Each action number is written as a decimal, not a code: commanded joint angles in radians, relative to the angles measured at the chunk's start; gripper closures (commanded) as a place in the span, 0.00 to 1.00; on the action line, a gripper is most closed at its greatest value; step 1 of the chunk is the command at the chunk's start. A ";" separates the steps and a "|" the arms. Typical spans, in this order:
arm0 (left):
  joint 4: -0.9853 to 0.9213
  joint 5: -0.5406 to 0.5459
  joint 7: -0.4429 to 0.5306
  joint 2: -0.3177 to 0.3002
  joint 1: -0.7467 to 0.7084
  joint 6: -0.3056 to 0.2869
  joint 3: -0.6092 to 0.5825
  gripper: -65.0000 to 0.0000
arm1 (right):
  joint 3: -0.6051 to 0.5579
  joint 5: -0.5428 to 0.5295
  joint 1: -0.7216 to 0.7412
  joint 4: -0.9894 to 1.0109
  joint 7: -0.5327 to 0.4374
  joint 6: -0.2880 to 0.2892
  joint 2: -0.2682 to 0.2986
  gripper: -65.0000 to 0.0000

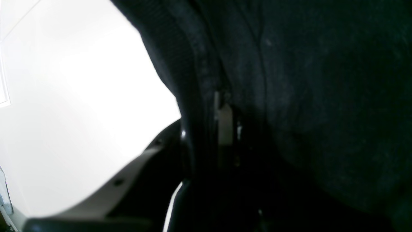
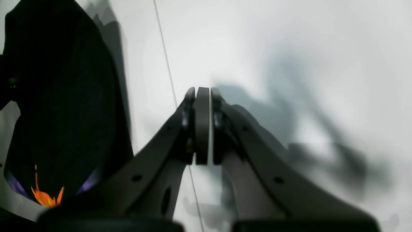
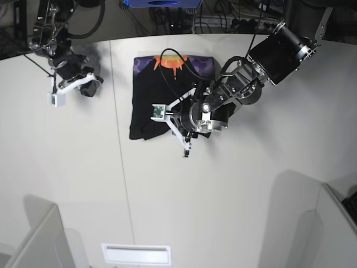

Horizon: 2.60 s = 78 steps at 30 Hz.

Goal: Fold the T-shirt properly

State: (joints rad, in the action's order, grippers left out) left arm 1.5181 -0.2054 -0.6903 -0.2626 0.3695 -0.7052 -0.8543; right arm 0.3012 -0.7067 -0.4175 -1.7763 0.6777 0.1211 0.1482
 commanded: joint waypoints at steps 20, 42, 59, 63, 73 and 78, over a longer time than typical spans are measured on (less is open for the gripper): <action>0.112 0.001 0.007 0.012 0.099 0.007 0.131 0.07 | 0.006 -0.011 -0.002 -0.021 -0.017 0.007 0.009 1.00; 0.450 0.001 0.444 0.010 -0.504 0.007 0.975 1.00 | 0.005 -0.008 -0.179 -0.218 -0.134 0.010 0.150 1.00; 0.444 0.225 0.668 0.003 -0.966 0.007 1.381 1.00 | 0.082 -0.008 -0.478 -0.236 -0.207 0.315 0.182 1.00; 0.433 0.223 0.786 0.003 -1.065 0.007 1.394 1.00 | 0.076 -0.008 -0.519 -0.236 -0.206 0.317 0.189 1.00; 0.391 0.222 0.917 0.012 -1.289 0.007 1.388 1.00 | 0.069 -0.008 -0.670 -0.238 -0.204 0.317 0.247 1.00; 0.390 0.222 0.929 0.013 -1.392 0.007 1.381 1.00 | 0.069 -0.008 -0.734 -0.238 -0.102 0.317 0.247 1.00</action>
State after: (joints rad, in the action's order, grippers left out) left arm 1.8950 -0.0021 0.2070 -0.2432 -1.0092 -0.7040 0.5213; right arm 0.3645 -0.7013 -1.1370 -1.9987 0.5980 0.4305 0.3851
